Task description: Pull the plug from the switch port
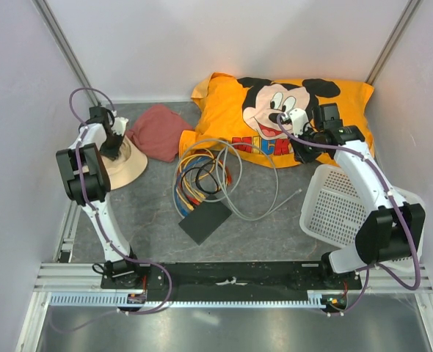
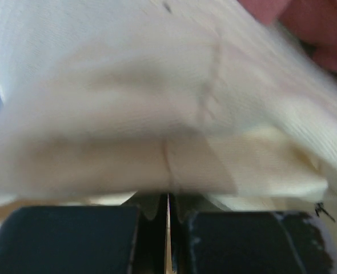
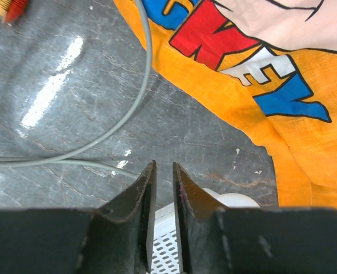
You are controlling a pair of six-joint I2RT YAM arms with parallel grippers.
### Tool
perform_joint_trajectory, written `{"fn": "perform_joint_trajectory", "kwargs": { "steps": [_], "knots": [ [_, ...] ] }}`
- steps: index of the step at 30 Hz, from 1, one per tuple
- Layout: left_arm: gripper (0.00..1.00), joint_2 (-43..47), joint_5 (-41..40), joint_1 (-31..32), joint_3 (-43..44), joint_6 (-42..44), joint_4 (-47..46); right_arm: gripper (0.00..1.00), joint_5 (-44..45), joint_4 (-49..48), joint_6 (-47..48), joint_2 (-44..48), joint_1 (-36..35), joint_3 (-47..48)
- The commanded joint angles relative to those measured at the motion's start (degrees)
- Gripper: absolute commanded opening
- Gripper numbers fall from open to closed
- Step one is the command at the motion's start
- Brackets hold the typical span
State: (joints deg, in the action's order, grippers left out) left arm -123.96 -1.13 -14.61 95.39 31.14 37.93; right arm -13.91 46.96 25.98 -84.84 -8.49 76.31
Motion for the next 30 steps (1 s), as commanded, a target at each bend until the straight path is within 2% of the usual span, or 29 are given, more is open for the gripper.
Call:
{"fn": "perform_joint_trajectory", "kwargs": {
  "steps": [1,2,3,4,5,6,8,9,12,14,16,19,20,23,27,30],
  "knots": [
    [0.14,10.13,5.25,0.46,-5.47,-9.06,0.83,0.30,-4.01,-0.20,-2.24,2.66,-0.03,1.82],
    [0.20,11.97,5.78,0.55,-7.92,-11.77,0.91,0.32,-4.54,-0.55,-2.59,2.66,-0.21,1.82],
    [0.30,13.55,7.52,0.55,-9.42,-13.10,1.00,0.35,-5.24,-0.47,-2.60,2.57,-0.21,2.17],
    [0.35,17.05,7.98,0.64,-10.92,-14.42,0.92,0.49,-5.86,-0.55,-2.34,2.49,-0.82,2.43],
    [0.46,18.91,8.07,0.64,-13.63,-18.00,0.48,0.54,-6.21,-0.90,-1.90,2.75,-1.52,3.05],
    [0.63,20.93,7.46,0.64,-15.31,-19.87,-0.31,0.58,-6.21,-0.99,-1.20,2.92,-2.49,3.31],
    [0.76,27.61,8.68,0.81,-20.39,-23.29,-3.46,0.60,-6.22,-1.17,0.47,3.62,-6.35,3.49],
    [0.82,29.46,9.47,1.77,-21.47,-23.92,-4.00,0.62,-6.30,-1.34,1.52,3.89,-7.67,2.88],
    [0.82,33.16,10.00,4.76,-22.44,-24.81,-2.43,0.61,-7.96,-2.22,1.89,4.77,-12.76,1.21],
    [0.79,37.10,11.84,6.60,-23.58,-24.63,-1.46,0.60,-9.81,-2.75,2.58,5.82,-14.79,0.16],
    [0.76,40.10,19.73,7.40,-25.07,-23.23,-0.58,0.58,-11.05,-4.06,3.46,7.22,-19.35,-0.90],
    [0.59,43.89,23.72,9.95,-29.29,-20.06,2.31,0.53,-11.48,-5.12,3.47,7.67,-25.16,-2.40],
    [0.42,44.07,23.71,10.39,-31.48,-19.71,3.28,0.52,-11.75,-5.30,3.21,7.58,-26.30,-2.75],
    [0.02,41.79,21.44,11.53,-34.91,-15.86,8.99,0.43,-12.02,-5.65,3.29,6.79,-30.08,-3.98],
    [0.02,42.05,14.41,11.62,-39.40,-12.59,6.02,0.39,-10.53,-5.65,3.91,5.13,-33.16,-3.89],
    [0.02,41.26,19.13,12.15,-36.26,-15.39,1.19,0.38,-9.47,-6.26,2.15,3.28,-33.34,-2.93]
  ]
}}
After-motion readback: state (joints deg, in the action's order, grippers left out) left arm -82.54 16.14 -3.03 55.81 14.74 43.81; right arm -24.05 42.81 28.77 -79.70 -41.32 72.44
